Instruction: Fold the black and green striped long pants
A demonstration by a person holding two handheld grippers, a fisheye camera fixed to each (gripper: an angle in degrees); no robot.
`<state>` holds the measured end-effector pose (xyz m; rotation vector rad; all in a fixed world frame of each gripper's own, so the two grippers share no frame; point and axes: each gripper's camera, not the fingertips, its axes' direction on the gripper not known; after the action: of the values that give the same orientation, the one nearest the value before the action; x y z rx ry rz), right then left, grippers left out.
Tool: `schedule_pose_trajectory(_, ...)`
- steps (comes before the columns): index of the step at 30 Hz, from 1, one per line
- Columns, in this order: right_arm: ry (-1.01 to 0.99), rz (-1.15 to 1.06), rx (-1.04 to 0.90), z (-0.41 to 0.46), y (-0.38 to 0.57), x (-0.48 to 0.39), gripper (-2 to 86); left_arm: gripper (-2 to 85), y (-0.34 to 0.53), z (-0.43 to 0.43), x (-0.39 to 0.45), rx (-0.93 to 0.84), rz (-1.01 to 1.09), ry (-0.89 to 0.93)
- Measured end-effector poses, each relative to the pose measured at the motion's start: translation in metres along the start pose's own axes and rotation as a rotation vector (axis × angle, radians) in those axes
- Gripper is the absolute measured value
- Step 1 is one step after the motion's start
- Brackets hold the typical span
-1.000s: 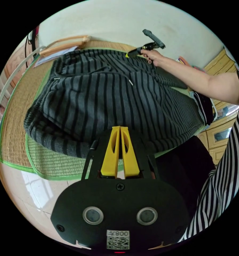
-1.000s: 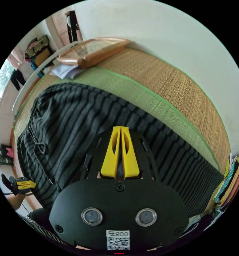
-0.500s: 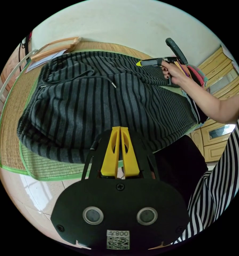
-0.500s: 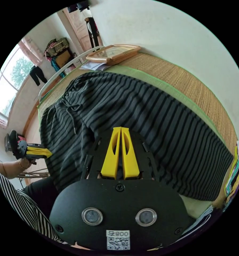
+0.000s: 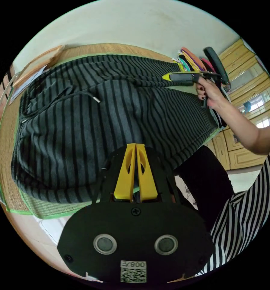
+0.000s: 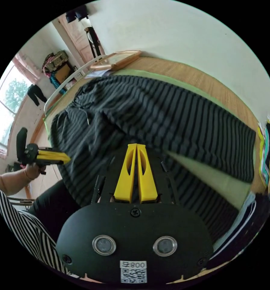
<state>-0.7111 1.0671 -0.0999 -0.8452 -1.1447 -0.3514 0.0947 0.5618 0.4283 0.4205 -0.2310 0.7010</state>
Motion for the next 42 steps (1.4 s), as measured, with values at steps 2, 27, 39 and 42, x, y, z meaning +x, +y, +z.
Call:
schedule_pose_trajectory(2, 0.007, 0.086, -0.066, -0.008, 0.067, 0.017, 0.0, 0.0, -0.021, 0.017, 0.018, -0.034, 0.056, -0.022)
schedule_pose_trajectory(27, 0.091, 0.672, -0.019, -0.081, 0.361, 0.177, 0.2, 0.0, -0.173, 0.124, 0.088, -0.237, 0.12, -0.14)
schedule_pose_trajectory(39, 0.108, 0.674, 0.251, -0.128, 0.328, 0.262, 6.4, 1.5, -0.336, 0.143, 0.125, 0.084, 0.269, 0.072)
schedule_pose_trajectory(42, 0.188, 0.658, 0.284, -0.139, 0.302, 0.301, 8.4, 2.5, -0.407, 0.166, 0.143, 0.127, 0.371, 0.089)
